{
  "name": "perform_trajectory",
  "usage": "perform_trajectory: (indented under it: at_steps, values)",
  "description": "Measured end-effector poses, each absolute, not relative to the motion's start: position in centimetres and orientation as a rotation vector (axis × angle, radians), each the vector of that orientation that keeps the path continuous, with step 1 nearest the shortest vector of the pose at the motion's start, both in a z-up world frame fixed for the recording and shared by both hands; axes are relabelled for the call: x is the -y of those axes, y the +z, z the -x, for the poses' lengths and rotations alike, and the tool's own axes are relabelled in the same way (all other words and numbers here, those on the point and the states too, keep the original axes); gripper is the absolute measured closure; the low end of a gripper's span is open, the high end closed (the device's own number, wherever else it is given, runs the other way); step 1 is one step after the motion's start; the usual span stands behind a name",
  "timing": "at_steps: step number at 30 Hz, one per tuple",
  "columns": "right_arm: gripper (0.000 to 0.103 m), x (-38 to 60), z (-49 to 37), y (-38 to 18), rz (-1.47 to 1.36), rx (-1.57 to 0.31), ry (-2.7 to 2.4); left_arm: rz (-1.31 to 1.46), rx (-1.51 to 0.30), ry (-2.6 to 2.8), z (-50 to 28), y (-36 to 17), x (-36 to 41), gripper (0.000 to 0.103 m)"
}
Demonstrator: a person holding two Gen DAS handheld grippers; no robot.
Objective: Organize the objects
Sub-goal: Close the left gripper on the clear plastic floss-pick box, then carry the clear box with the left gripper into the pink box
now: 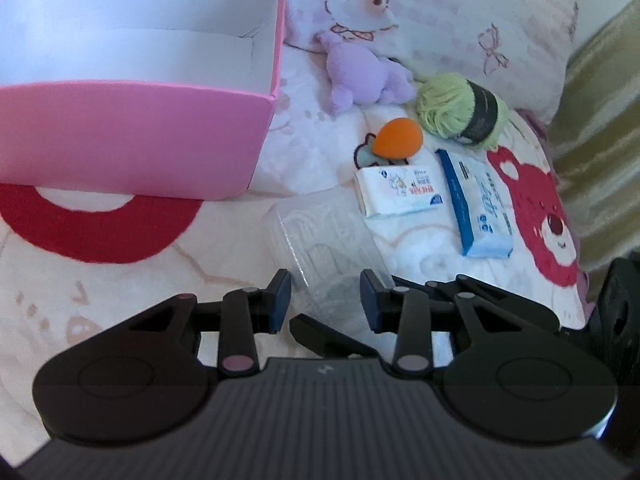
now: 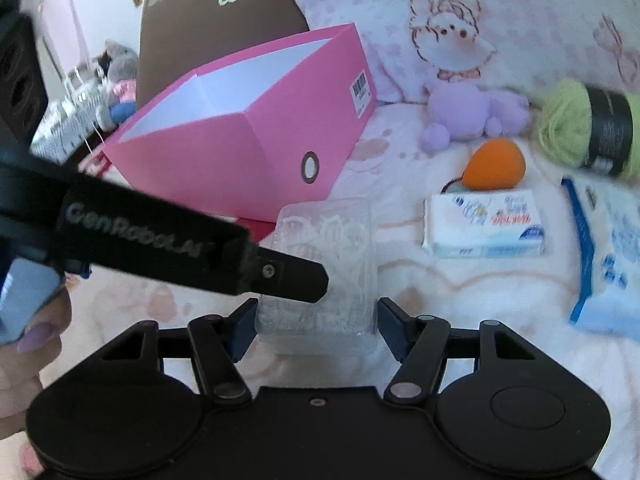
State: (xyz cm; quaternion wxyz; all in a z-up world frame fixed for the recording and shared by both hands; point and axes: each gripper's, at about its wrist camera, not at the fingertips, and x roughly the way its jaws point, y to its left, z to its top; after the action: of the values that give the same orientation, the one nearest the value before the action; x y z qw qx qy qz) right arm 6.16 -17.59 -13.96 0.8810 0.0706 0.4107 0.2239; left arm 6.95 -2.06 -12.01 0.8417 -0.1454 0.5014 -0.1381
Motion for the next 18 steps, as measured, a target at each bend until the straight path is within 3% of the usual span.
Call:
perform_trajectory:
  at_steps: [18]
  values:
    - [0.034,14.4,-2.2,-10.2,-0.233,-0.904,0.404,0.330,-1.143,-0.390,-3.9,-8.7,-2.1,0.068]
